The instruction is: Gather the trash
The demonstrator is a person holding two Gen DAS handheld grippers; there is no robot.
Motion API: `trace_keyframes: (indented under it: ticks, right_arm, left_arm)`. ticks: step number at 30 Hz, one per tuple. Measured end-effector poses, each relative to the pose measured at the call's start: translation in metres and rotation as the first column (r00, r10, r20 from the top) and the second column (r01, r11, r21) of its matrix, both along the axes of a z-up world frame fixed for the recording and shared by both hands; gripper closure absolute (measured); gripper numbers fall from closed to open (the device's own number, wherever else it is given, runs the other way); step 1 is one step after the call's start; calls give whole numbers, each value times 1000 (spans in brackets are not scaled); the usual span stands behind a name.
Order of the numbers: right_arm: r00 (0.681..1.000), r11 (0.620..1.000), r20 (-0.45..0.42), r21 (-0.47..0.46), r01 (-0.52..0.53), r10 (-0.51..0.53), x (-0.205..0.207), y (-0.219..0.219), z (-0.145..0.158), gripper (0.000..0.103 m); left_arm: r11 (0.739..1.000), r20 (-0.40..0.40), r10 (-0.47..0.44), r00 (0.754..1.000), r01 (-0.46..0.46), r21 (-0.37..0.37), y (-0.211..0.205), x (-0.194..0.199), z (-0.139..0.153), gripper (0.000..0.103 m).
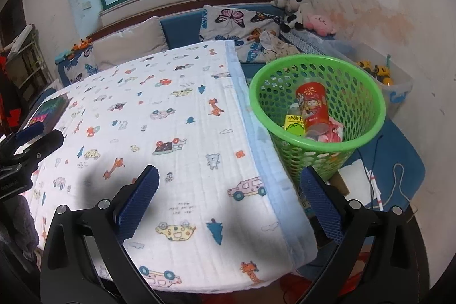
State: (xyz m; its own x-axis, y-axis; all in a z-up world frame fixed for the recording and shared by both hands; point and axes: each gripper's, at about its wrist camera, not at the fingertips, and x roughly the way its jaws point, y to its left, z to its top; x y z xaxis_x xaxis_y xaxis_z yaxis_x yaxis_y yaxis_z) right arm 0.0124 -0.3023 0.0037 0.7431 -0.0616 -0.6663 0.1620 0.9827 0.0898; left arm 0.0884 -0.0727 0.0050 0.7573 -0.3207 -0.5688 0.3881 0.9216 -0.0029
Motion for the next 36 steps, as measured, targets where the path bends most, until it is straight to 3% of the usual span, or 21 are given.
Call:
trace_keyframes:
  ticks: [17, 36]
  right_arm:
    - [999, 999, 22, -23, -42, 43, -7, 21, 5, 4]
    - [998, 998, 31, -29, -55, 56, -12, 26, 6, 4]
  left_arm:
    - [998, 20, 59, 998, -58, -11, 31, -16, -1, 7]
    - [996, 35, 89, 995, -89, -5, 38, -24, -1, 7]
